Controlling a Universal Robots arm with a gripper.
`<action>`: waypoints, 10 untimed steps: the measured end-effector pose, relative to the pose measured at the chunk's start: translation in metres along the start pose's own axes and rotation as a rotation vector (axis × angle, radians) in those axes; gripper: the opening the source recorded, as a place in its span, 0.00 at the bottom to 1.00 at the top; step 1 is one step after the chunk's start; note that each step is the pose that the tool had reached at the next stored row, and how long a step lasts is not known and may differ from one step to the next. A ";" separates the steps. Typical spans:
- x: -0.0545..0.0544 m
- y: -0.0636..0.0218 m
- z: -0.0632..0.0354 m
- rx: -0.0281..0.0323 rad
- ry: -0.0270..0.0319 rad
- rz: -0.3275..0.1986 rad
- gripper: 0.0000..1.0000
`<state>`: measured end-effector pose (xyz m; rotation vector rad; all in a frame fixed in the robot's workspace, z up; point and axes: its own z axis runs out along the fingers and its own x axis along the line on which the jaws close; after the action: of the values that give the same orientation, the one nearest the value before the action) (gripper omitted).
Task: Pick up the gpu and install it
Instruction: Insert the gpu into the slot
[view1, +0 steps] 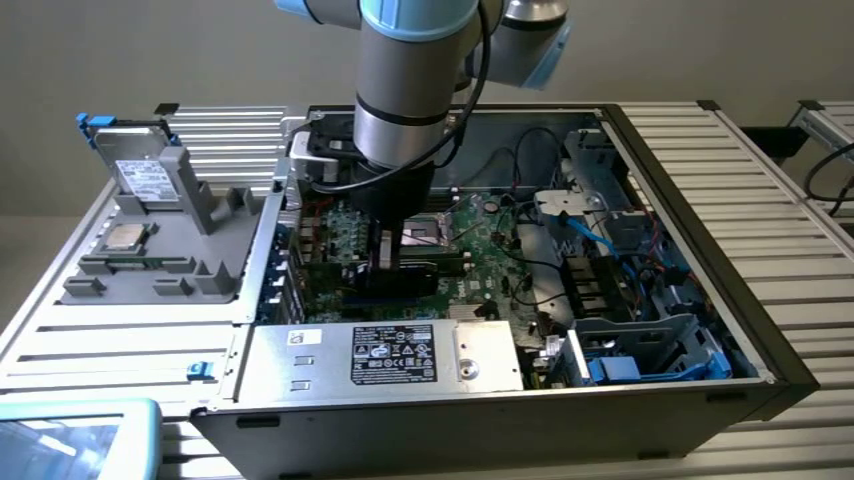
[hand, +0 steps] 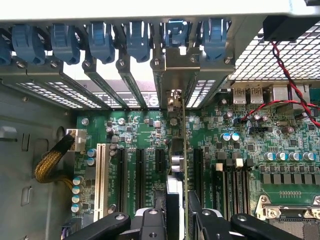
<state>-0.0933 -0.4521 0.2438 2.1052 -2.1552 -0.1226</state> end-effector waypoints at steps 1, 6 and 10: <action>0.000 0.0000 0.0000 0.0000 0.0000 0.000 0.28; 0.000 0.0000 0.0000 0.0000 0.0000 0.000 0.28; 0.000 0.0000 0.0000 0.0000 0.0000 0.000 0.28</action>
<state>-0.0933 -0.4522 0.2438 2.1052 -2.1552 -0.1226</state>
